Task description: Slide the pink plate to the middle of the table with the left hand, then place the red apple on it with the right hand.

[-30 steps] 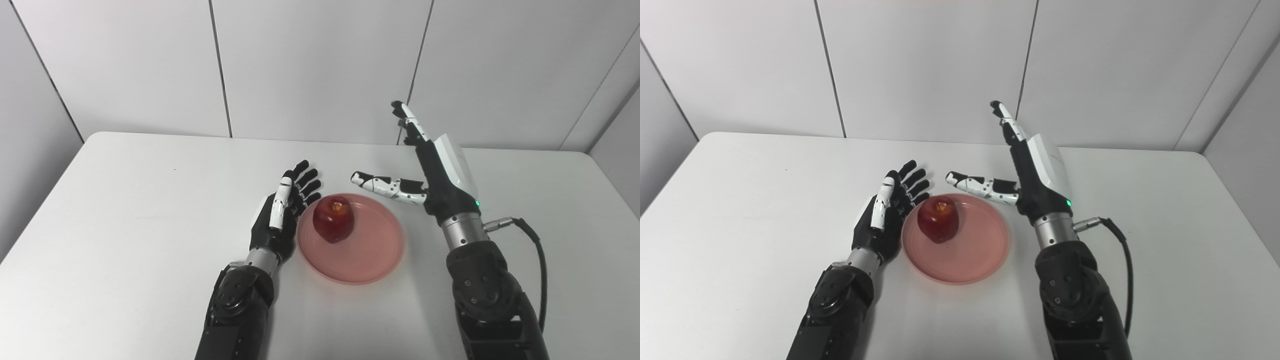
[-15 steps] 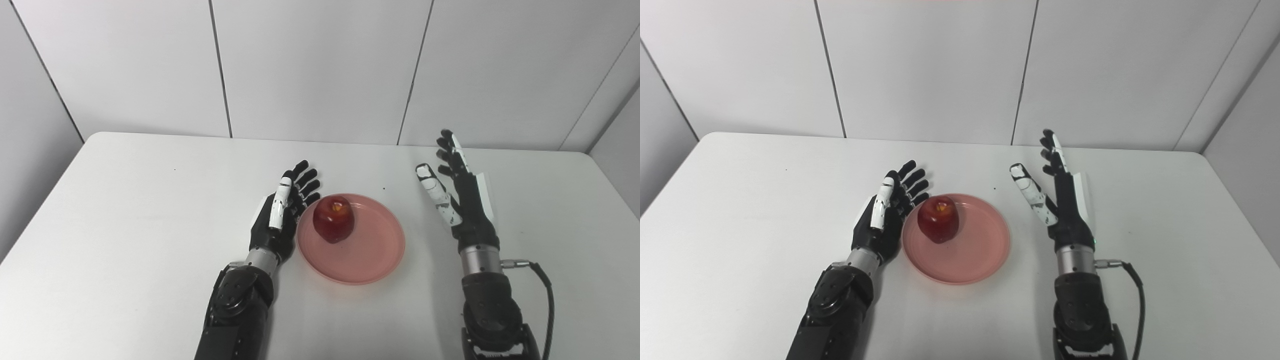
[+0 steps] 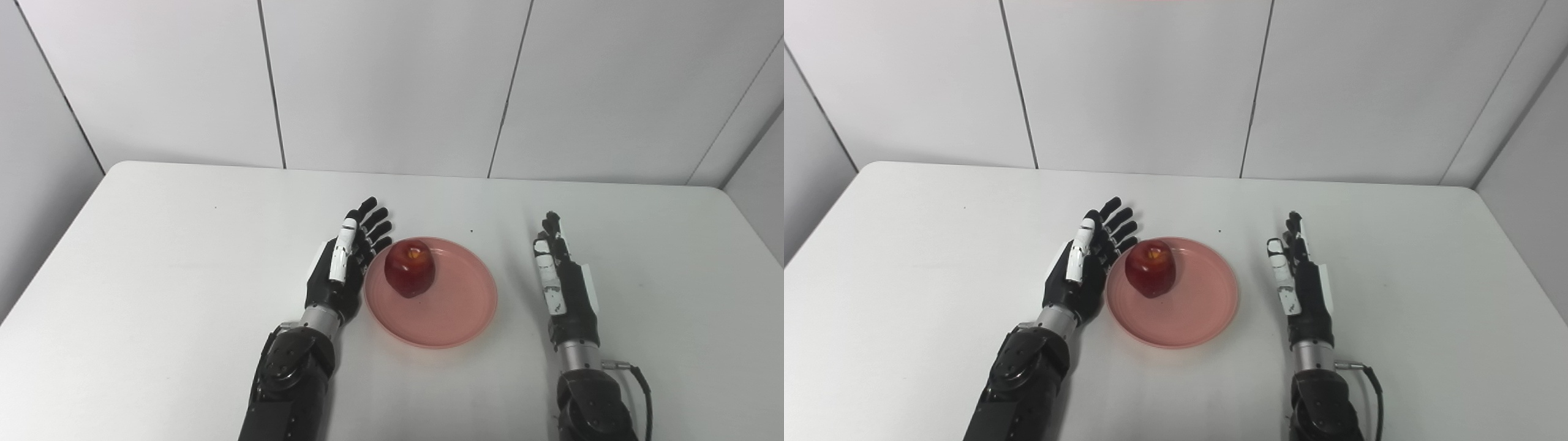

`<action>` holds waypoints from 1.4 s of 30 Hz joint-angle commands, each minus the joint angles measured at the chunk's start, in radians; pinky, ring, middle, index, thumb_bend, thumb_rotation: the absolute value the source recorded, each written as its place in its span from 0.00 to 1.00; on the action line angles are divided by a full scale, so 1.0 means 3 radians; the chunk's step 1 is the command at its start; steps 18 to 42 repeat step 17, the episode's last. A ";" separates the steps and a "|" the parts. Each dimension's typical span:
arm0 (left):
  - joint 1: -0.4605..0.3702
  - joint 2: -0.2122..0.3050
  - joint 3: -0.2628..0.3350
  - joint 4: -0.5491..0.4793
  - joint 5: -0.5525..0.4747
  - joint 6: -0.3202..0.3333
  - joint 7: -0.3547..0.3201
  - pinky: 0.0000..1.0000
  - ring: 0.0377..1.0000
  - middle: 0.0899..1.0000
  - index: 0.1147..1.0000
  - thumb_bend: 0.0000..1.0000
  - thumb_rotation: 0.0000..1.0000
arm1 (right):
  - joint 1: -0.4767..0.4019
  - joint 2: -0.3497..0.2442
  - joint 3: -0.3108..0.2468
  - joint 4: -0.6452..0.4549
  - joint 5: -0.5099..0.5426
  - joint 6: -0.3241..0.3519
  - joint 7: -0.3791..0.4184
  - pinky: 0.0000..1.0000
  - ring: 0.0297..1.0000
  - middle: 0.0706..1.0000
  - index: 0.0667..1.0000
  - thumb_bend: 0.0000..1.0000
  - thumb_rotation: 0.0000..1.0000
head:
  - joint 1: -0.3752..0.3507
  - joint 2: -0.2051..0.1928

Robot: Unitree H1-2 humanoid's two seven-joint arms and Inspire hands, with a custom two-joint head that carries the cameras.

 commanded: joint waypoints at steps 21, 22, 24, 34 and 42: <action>0.0094 0.0044 0.0026 0.0064 -0.0009 -0.0002 -0.0008 0.90 0.90 0.91 0.89 0.38 1.00 | -0.0113 0.0040 0.0008 0.0147 0.0136 -0.0378 0.0020 1.00 0.97 0.97 0.98 0.63 1.00 | 0.0004 -0.0048; 0.0094 0.0044 0.0026 0.0064 -0.0009 -0.0002 -0.0008 0.90 0.90 0.91 0.89 0.38 1.00 | -0.0113 0.0040 0.0008 0.0147 0.0136 -0.0378 0.0020 1.00 0.97 0.97 0.98 0.63 1.00 | 0.0004 -0.0048; 0.0094 0.0044 0.0026 0.0064 -0.0009 -0.0002 -0.0008 0.90 0.90 0.91 0.89 0.38 1.00 | -0.0113 0.0040 0.0008 0.0147 0.0136 -0.0378 0.0020 1.00 0.97 0.97 0.98 0.63 1.00 | 0.0004 -0.0048; 0.0094 0.0044 0.0026 0.0064 -0.0009 -0.0002 -0.0008 0.90 0.90 0.91 0.89 0.38 1.00 | -0.0113 0.0040 0.0008 0.0147 0.0136 -0.0378 0.0020 1.00 0.97 0.97 0.98 0.63 1.00 | 0.0004 -0.0048; 0.0094 0.0044 0.0026 0.0064 -0.0009 -0.0002 -0.0008 0.90 0.90 0.91 0.89 0.38 1.00 | -0.0113 0.0040 0.0008 0.0147 0.0136 -0.0378 0.0020 1.00 0.97 0.97 0.98 0.63 1.00 | 0.0004 -0.0048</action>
